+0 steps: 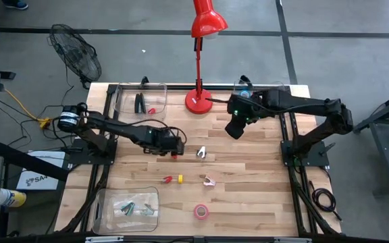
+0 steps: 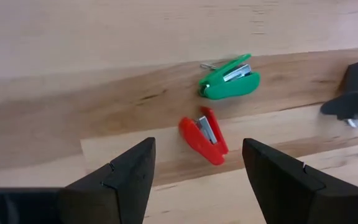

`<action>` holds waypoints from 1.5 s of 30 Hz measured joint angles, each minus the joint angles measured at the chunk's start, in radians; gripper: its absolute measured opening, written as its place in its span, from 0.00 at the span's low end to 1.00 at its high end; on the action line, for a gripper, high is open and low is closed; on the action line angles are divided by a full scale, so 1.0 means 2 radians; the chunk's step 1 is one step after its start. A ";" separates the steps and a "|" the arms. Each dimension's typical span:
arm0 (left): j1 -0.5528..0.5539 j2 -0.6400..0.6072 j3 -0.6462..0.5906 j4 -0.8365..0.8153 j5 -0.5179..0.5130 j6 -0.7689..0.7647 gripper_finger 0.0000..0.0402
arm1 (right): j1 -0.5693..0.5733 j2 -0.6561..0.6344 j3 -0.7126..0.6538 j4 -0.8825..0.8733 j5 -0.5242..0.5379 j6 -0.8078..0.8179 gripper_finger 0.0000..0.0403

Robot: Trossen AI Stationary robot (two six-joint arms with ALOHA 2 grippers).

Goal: Pick and place Stapler, Stapler remover, tape
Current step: Put the green stapler into the top left transparent bin

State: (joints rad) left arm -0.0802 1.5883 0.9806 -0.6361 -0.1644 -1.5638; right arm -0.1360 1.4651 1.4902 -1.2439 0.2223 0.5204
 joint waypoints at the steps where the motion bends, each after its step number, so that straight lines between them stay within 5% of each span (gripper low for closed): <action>1: -0.004 0.000 0.000 0.001 -0.003 -0.011 0.59 | 0.003 0.000 0.000 0.000 0.006 -0.002 0.40; 13: -0.020 0.021 0.001 0.024 -0.024 -0.098 0.59 | 0.010 0.000 0.000 0.005 0.014 -0.067 0.41; 36: -0.019 0.070 0.001 0.065 -0.005 -0.121 0.59 | 0.010 0.000 0.000 0.005 -0.008 -0.119 0.41; 41: -0.018 0.052 -0.001 0.060 -0.005 -0.051 0.59 | 0.010 0.000 0.000 0.000 -0.021 -0.130 0.41; 45: -0.009 0.041 0.000 0.055 -0.010 0.082 0.59 | 0.010 0.000 0.000 0.001 -0.028 -0.132 0.41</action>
State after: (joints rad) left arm -0.0982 1.6707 0.9798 -0.5255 -0.1844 -1.3990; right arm -0.1158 1.4658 1.4902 -1.2425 0.1656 0.2559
